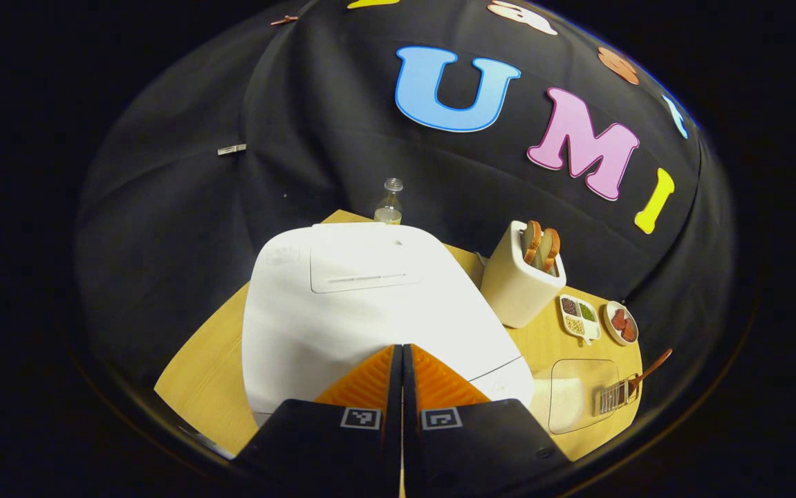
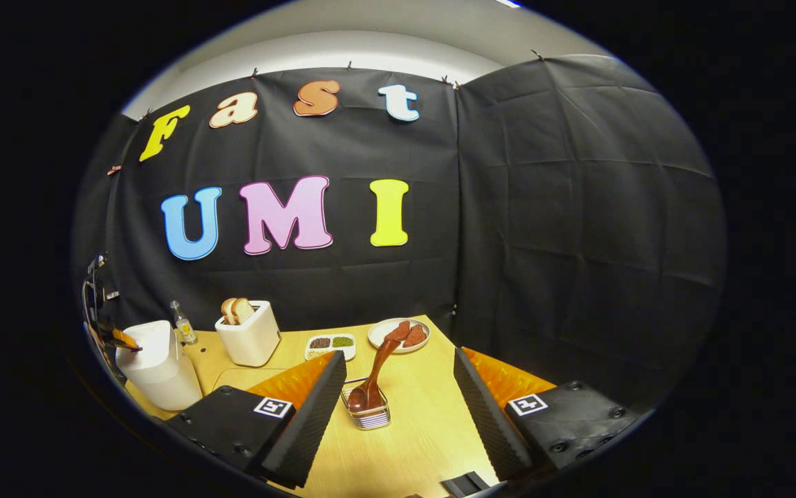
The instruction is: Close the left gripper, press the button to open the rice cooker; take a wooden spoon from the chopstick holder with the right hand, scoop a spoonful of rice and pour it into the rice cooker, then put the wooden spoon back into the chopstick holder.
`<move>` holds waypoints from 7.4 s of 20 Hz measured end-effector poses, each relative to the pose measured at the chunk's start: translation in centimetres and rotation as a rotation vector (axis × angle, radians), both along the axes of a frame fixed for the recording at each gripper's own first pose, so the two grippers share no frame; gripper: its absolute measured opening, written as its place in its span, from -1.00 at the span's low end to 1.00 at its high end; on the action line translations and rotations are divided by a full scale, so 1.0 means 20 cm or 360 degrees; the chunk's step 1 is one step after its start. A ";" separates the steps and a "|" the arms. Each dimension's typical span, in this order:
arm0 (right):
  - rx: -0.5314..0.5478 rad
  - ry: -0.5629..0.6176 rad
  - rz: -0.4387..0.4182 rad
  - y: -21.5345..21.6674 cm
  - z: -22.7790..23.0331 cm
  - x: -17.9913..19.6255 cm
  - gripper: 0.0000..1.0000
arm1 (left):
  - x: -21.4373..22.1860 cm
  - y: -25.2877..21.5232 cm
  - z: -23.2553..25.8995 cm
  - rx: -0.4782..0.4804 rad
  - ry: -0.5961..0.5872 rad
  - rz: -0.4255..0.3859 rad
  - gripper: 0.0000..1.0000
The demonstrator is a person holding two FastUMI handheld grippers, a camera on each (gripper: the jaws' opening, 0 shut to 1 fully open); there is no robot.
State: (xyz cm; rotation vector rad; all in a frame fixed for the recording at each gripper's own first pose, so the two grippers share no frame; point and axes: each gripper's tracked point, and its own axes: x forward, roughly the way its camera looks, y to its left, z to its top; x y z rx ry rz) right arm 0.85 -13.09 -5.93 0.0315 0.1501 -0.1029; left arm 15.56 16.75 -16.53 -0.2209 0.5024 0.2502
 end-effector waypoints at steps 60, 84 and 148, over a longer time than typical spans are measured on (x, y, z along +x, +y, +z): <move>0.0395 0.0569 0.0400 0.28 -0.61 1.01 -0.71 | -0.98 -0.72 -0.02 0.0150 -0.0151 0.0053 0.92; 0.0097 0.0444 0.0555 1.15 -0.59 0.83 -0.71 | -1.00 -0.35 -0.14 -0.0020 -0.0161 -0.0252 0.92; 0.1914 0.0852 0.0409 2.03 -0.16 0.67 -0.72 | -1.21 0.06 -0.24 -0.0173 -0.0204 -0.0159 0.92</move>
